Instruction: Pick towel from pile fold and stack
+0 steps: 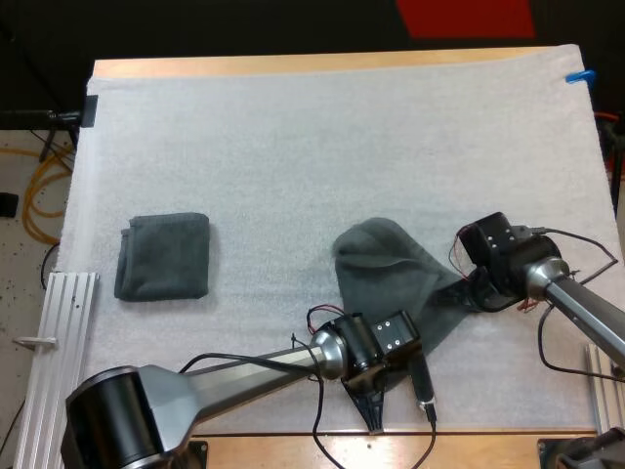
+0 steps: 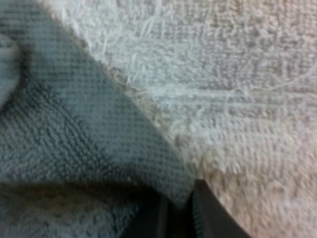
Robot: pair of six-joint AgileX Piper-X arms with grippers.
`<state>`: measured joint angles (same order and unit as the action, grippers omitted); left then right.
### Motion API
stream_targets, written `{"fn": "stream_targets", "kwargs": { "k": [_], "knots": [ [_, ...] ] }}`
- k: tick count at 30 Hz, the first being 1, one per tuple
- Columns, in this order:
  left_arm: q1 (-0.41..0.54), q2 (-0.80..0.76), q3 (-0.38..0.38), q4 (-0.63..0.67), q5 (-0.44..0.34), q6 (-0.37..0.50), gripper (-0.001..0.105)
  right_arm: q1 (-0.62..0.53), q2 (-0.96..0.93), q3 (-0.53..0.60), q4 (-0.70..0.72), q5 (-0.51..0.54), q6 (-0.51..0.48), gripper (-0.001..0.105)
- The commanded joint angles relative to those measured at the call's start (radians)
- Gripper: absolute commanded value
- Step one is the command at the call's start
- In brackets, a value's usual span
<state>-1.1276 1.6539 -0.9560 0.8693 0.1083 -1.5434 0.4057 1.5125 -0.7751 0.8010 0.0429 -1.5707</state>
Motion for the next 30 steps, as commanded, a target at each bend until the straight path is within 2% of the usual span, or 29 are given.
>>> {"fn": "stream_targets", "kwargs": {
  "k": [1, 6, 9, 12, 16, 18, 22, 25, 30],
  "knots": [
    [-0.001, -0.043, -0.016, 0.014, 0.015, -0.015, 0.000, -0.007, -0.049, -0.010, 0.018, 0.026, -0.023, 0.000],
    [0.032, -0.179, -0.022, 0.015, 0.015, -0.078, 0.000, -0.007, -0.181, -0.072, 0.035, 0.044, -0.027, 0.000],
    [0.087, -0.269, -0.022, 0.021, 0.015, -0.111, 0.000, -0.007, -0.268, -0.135, 0.046, 0.077, -0.036, 0.000],
    [0.173, -0.363, -0.022, 0.018, 0.047, -0.137, 0.000, -0.007, -0.331, -0.199, 0.059, 0.111, -0.058, 0.000],
    [0.306, -0.466, -0.022, -0.023, 0.156, -0.192, 0.000, -0.007, -0.374, -0.286, 0.117, 0.110, -0.060, 0.000],
    [0.391, -0.523, -0.022, -0.064, 0.232, -0.247, 0.000, -0.003, -0.380, -0.331, 0.196, 0.106, -0.070, 0.000],
    [0.532, -0.597, -0.022, -0.160, 0.401, -0.347, 0.000, 0.011, -0.380, -0.374, 0.318, -0.014, -0.108, 0.000],
    [0.599, -0.621, -0.022, -0.217, 0.526, -0.416, 0.000, 0.048, -0.380, -0.401, 0.346, -0.053, -0.110, 0.000],
    [0.631, -0.628, -0.022, -0.253, 0.573, -0.505, 0.000, 0.148, -0.380, -0.471, 0.350, -0.066, -0.110, 0.000]
  ]
}}
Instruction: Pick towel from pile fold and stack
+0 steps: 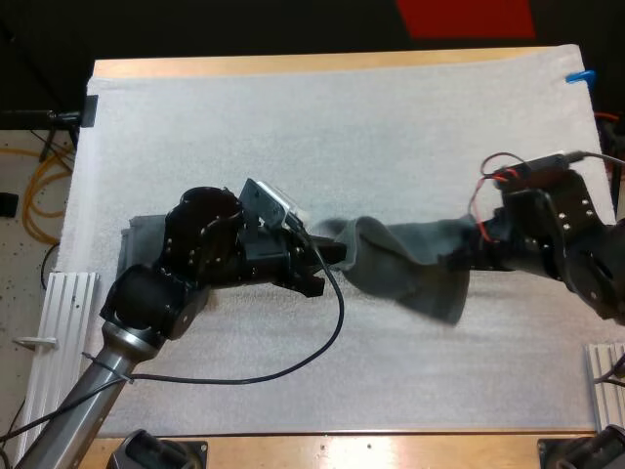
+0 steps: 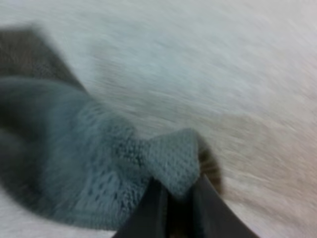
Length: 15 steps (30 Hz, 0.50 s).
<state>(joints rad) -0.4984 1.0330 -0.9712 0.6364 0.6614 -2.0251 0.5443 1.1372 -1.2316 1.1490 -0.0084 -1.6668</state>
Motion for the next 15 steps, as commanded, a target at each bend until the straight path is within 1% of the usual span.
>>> {"fn": "stream_targets", "kwargs": {
  "k": [1, 3, 5, 7, 8, 10, 15],
  "knots": [
    [0.002, -0.007, -0.007, -0.029, 0.020, -0.041, 0.000, 0.035, -0.005, -0.033, 0.010, -0.033, -0.014, 0.000],
    [0.002, -0.007, -0.007, -0.056, 0.020, -0.068, 0.000, 0.065, -0.005, -0.054, 0.035, -0.050, -0.014, 0.000],
    [0.002, -0.007, -0.007, -0.112, 0.013, -0.112, 0.000, 0.090, -0.005, -0.060, 0.082, -0.044, -0.012, 0.000],
    [0.002, -0.007, -0.007, -0.166, 0.008, -0.155, 0.000, 0.092, -0.005, -0.060, 0.129, -0.007, 0.013, 0.000],
    [0.002, -0.007, -0.007, -0.176, 0.008, -0.162, 0.000, 0.092, -0.005, -0.060, 0.139, 0.015, 0.025, 0.000],
    [0.002, -0.007, -0.007, -0.171, 0.008, -0.166, 0.000, 0.092, -0.011, -0.060, 0.145, 0.083, 0.032, 0.000],
    [0.002, -0.020, -0.007, -0.120, 0.025, -0.166, 0.000, 0.094, -0.028, -0.060, 0.173, 0.089, 0.050, 0.000]
  ]
}}
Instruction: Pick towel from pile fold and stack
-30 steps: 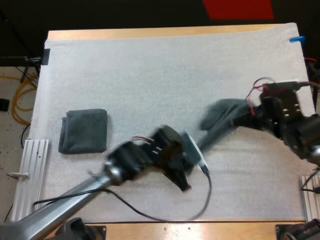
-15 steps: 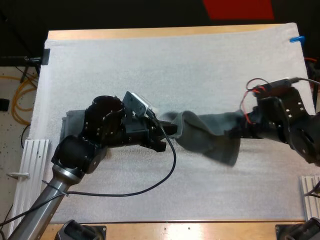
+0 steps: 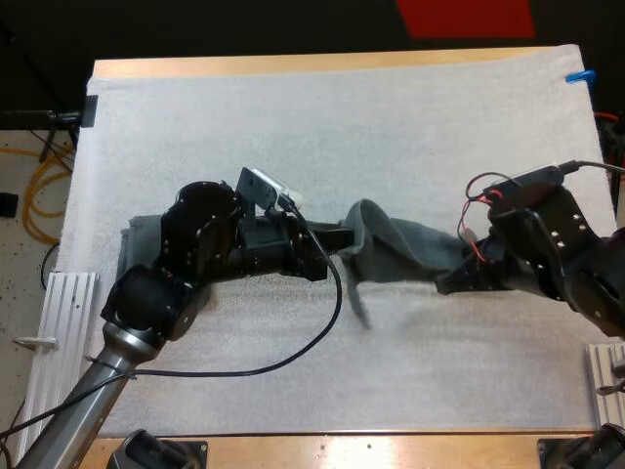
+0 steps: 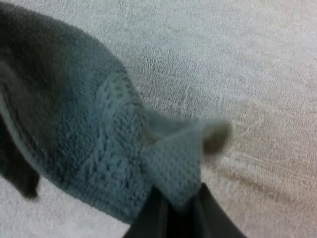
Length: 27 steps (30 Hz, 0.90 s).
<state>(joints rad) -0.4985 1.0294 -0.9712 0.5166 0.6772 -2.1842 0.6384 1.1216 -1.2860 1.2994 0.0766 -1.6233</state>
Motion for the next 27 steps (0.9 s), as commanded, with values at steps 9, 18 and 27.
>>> {"fn": "stream_targets", "kwargs": {
  "k": [9, 18, 27],
  "knots": [
    [0.002, -0.155, -0.004, 0.207, 0.000, 0.018, 0.000, 0.007, -0.067, -0.006, 0.171, -0.099, 0.053, 0.000],
    [-0.059, -0.204, 0.017, 0.345, -0.051, 0.019, 0.000, 0.007, -0.094, -0.006, 0.210, -0.298, 0.080, 0.000],
    [0.031, -0.085, 0.214, 0.173, -0.187, 0.085, 0.000, 0.001, 0.077, 0.115, -0.020, -0.184, 0.003, 0.000]
  ]
}}
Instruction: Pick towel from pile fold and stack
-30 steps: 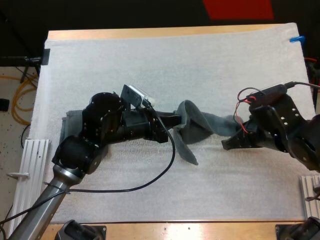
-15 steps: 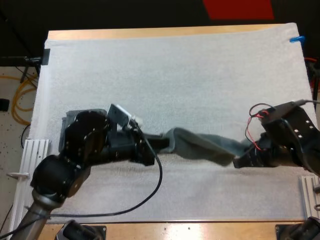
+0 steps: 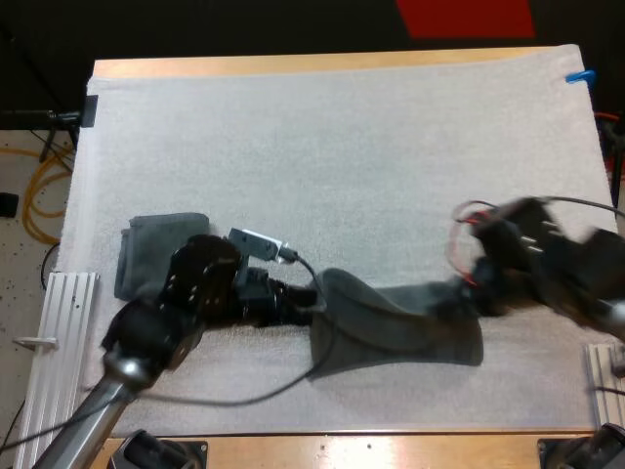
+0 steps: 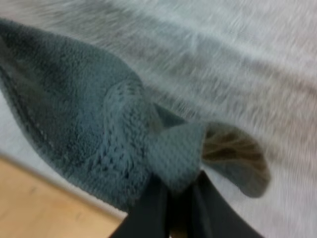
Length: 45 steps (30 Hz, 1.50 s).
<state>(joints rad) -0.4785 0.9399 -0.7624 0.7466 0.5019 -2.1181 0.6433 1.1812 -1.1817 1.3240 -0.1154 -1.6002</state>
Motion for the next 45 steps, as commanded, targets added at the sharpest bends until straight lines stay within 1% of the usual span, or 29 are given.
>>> {"fn": "stream_targets", "kwargs": {
  "k": [1, 3, 5, 7, 11, 13, 16, 19, 24, 27, 29, 30, 31, 32, 33, 34, 35, 37, 38, 39, 40, 41, 44, 45],
  "knots": [
    [0.036, 0.040, 0.022, -0.114, -0.007, 0.033, 0.000, -0.011, 0.056, 0.028, -0.101, 0.016, -0.020, 0.000],
    [0.076, 0.097, 0.036, -0.192, -0.001, 0.043, 0.000, -0.029, 0.128, 0.045, -0.196, 0.020, -0.020, 0.000],
    [0.124, 0.167, 0.037, -0.273, 0.022, 0.046, 0.000, -0.059, 0.206, 0.047, -0.292, 0.030, -0.019, 0.000],
    [0.178, 0.253, 0.037, -0.386, 0.080, 0.052, 0.000, -0.101, 0.287, 0.047, -0.421, 0.034, 0.004, 0.000],
    [0.240, 0.379, 0.032, -0.541, 0.154, 0.050, 0.000, -0.163, 0.383, 0.047, -0.569, 0.033, 0.031, 0.000],
    [0.265, 0.446, 0.032, -0.591, 0.186, 0.048, 0.000, -0.194, 0.426, 0.047, -0.618, 0.029, 0.058, 0.000],
    [0.289, 0.524, 0.032, -0.619, 0.219, 0.047, 0.000, -0.223, 0.467, 0.047, -0.663, 0.026, 0.083, 0.000],
    [0.304, 0.570, 0.032, -0.642, 0.220, 0.047, 0.000, -0.233, 0.494, 0.047, -0.707, 0.028, 0.089, 0.000],
    [0.316, 0.608, 0.032, -0.732, 0.218, 0.050, 0.000, -0.233, 0.512, 0.047, -0.794, 0.076, 0.106, 0.000],
    [0.316, 0.612, 0.032, -0.783, 0.219, 0.050, 0.000, -0.233, 0.512, 0.047, -0.838, 0.123, 0.106, 0.000],
    [0.316, 0.612, 0.032, -0.805, 0.219, 0.050, 0.002, -0.233, 0.512, 0.047, -0.850, 0.142, 0.106, 0.000],
    [0.316, 0.612, 0.032, -0.818, 0.219, 0.050, 0.005, -0.233, 0.512, 0.047, -0.850, 0.142, 0.106, 0.000],
    [0.316, 0.612, 0.032, -0.827, 0.212, 0.050, 0.011, -0.233, 0.512, 0.047, -0.850, 0.140, 0.106, 0.002],
    [0.316, 0.612, 0.032, -0.829, 0.207, 0.050, 0.014, -0.233, 0.512, 0.047, -0.850, 0.138, 0.108, 0.005],
    [0.316, 0.612, 0.032, -0.832, 0.204, 0.050, 0.022, -0.233, 0.512, 0.047, -0.850, 0.119, 0.110, 0.013],
    [0.316, 0.612, 0.032, -0.834, 0.204, 0.050, 0.032, -0.233, 0.512, 0.047, -0.850, 0.103, 0.119, 0.025],
    [0.316, 0.612, 0.032, -0.835, 0.204, 0.050, 0.038, -0.233, 0.512, 0.047, -0.850, 0.100, 0.125, 0.031],
    [0.316, 0.612, 0.030, -0.837, 0.204, 0.050, 0.055, -0.233, 0.512, 0.047, -0.873, 0.100, 0.139, 0.060],
    [0.316, 0.612, 0.029, -0.839, 0.204, 0.050, 0.058, -0.234, 0.512, 0.046, -0.883, 0.100, 0.138, 0.070],
    [0.316, 0.612, 0.024, -0.839, 0.204, 0.050, 0.060, -0.234, 0.512, 0.044, -0.897, 0.100, 0.139, 0.077],
    [0.316, 0.612, 0.015, -0.839, 0.204, 0.050, 0.060, -0.234, 0.511, 0.039, -0.901, 0.100, 0.139, 0.080],
    [0.316, 0.612, 0.008, -0.839, 0.206, 0.050, 0.060, -0.234, 0.510, 0.034, -0.901, 0.102, 0.139, 0.081],
    [0.316, 0.591, -0.024, -0.834, 0.226, 0.050, 0.060, -0.234, 0.494, 0.012, -0.895, 0.103, 0.129, 0.076],
    [0.316, 0.578, -0.032, -0.834, 0.233, 0.057, 0.060, -0.234, 0.482, 0.006, -0.888, 0.103, 0.108, 0.073]
  ]
}}
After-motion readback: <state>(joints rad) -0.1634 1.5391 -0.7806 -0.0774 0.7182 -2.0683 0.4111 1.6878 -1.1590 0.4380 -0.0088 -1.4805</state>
